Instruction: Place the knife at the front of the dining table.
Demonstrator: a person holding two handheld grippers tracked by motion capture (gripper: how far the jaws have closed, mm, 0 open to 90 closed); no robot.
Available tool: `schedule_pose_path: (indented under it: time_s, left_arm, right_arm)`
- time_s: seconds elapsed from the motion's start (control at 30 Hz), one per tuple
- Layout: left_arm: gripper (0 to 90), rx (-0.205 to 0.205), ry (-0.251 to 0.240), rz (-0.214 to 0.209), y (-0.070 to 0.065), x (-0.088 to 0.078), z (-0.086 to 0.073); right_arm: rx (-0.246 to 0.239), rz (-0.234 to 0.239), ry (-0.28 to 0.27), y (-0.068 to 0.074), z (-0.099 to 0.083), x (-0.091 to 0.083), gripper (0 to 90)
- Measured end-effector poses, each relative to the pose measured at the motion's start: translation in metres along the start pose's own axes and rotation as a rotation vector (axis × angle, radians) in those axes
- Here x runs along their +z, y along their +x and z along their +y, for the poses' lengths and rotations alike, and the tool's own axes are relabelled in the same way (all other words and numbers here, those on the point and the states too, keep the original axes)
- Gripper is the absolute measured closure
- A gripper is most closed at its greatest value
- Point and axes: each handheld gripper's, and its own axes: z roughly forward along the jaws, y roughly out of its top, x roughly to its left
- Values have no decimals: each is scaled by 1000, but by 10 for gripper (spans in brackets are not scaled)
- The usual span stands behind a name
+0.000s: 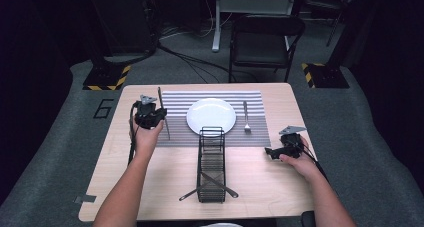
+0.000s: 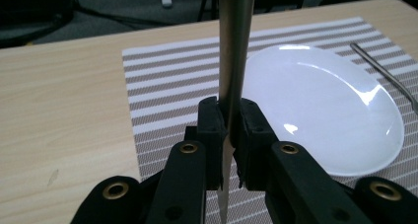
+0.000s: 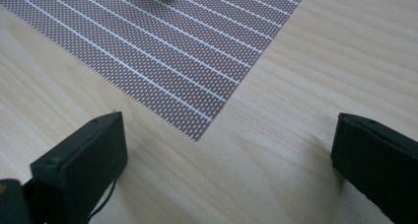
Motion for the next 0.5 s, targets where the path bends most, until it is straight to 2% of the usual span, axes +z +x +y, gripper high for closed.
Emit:
schedule_pose_path:
  time_s: [0.5]
  left_arm:
    - [822,-10,-14,8,1,4,-1]
  right_arm:
    - [1,0,1,0,0,0,0]
